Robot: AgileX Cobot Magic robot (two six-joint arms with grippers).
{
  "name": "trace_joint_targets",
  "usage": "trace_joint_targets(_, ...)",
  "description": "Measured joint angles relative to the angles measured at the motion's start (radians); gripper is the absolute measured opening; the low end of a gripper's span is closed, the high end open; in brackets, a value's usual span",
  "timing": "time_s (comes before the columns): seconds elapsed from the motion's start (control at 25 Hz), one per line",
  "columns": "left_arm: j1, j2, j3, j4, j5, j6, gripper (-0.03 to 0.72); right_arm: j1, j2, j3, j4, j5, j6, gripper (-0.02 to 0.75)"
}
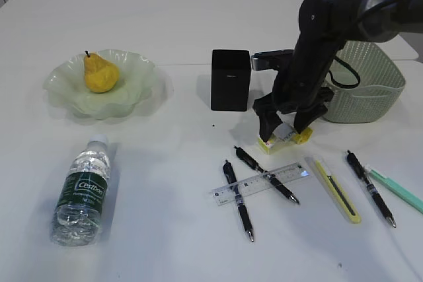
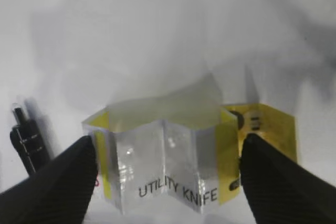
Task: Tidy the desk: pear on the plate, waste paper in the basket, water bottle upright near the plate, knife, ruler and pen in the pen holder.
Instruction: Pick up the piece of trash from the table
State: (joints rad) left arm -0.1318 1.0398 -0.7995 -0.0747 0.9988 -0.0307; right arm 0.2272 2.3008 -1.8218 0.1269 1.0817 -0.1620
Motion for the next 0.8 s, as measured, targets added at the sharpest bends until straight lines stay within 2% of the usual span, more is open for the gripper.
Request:
trace_joint_targets(0.24,0.0,0.0,0.0,0.0,0.0,0.0,0.403,0.0,0.006,0.0,-0.004,0.0,0.011,0.615)
trace_joint_targets(0.48,0.0,0.0,0.0,0.0,0.0,0.0,0.403,0.0,0.006,0.0,-0.004,0.0,0.028,0.533)
trace_joint_targets(0.6,0.0,0.0,0.0,0.0,-0.002,0.0,0.403,0.0,0.006,0.0,-0.004,0.002,0.033,0.467)
trace_joint_targets(0.8,0.0,0.0,0.0,0.0,-0.004,0.0,0.402,0.0,0.006,0.0,-0.004,0.012,0.036,0.298)
